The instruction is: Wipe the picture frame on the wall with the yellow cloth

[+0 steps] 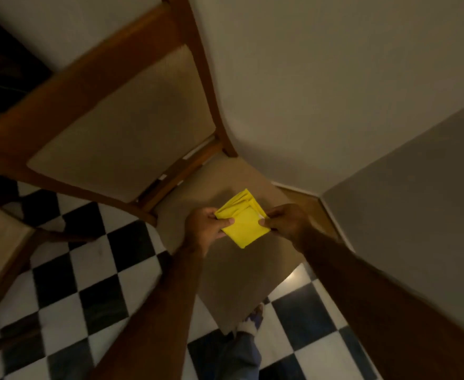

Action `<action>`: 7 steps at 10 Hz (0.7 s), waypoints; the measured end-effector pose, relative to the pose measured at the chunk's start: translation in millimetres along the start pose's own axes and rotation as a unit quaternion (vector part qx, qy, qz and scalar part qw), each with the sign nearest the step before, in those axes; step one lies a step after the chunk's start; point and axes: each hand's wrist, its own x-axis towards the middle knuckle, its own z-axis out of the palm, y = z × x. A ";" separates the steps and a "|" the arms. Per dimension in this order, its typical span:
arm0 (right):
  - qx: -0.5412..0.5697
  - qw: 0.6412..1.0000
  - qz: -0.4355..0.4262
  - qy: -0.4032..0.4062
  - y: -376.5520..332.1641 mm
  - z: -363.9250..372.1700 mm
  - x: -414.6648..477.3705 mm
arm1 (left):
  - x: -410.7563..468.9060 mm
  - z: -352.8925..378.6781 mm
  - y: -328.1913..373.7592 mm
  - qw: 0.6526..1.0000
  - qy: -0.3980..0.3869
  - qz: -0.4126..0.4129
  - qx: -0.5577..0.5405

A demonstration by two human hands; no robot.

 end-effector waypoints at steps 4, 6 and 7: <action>-0.176 0.981 -0.067 0.037 93.6 71.8 81.5 | 84.7 18.9 -111.6 0.980 0.073 -0.004 0.184; -0.390 0.905 -0.114 0.124 83.2 79.9 69.3 | 76.1 25.0 -105.1 0.869 0.129 0.102 0.466; -0.464 0.838 -0.192 0.216 69.5 60.0 43.7 | 55.5 15.0 -89.4 0.776 0.118 0.280 0.553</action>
